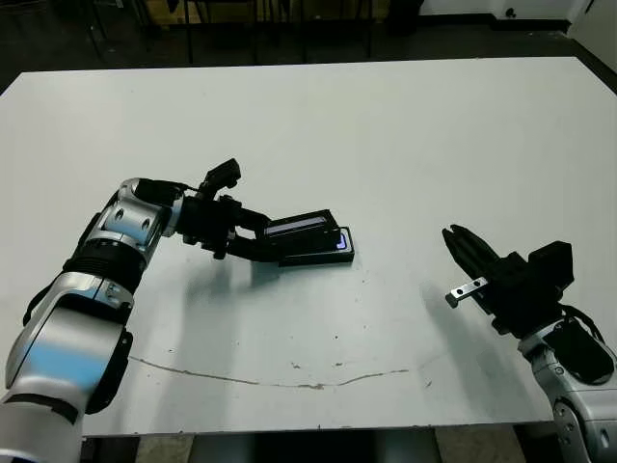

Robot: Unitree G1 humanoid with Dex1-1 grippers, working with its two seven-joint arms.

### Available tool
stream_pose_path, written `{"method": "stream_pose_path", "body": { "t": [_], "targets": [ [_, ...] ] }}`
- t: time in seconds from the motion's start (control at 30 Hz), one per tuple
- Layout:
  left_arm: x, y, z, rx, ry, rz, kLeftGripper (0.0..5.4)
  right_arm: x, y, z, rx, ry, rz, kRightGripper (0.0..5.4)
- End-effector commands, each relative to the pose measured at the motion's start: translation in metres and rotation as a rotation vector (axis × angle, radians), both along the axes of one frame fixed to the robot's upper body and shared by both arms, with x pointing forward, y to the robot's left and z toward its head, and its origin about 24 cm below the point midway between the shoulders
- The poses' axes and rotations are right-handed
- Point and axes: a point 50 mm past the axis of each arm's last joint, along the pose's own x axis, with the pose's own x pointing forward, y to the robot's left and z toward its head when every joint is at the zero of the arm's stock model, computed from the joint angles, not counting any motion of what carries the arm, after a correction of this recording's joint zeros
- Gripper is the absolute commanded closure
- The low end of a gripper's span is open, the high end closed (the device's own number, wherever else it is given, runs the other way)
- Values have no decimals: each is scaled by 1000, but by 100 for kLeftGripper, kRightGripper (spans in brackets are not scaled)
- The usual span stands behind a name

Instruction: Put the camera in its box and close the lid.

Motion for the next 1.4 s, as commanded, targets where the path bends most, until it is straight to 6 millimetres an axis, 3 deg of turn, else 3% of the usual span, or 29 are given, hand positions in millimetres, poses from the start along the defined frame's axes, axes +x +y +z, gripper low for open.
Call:
{"method": "stream_pose_path", "body": {
  "t": [0.03,0.5,1.0,1.4],
  "targets": [
    [-4,-6,-8,41,-9,-30,269,1,-5,-3,-1,6,1,540],
    [-9,-24,-39,164,-41,-54,269,1,-6,0,-22,14,-21,540],
    [-13,-23,-37,200,-58,-96,269,1,-4,-3,3,16,-3,540],
    [-8,-53,-25,305,-137,-180,269,2,-3,-3,4,17,0,540]
  ]
}}
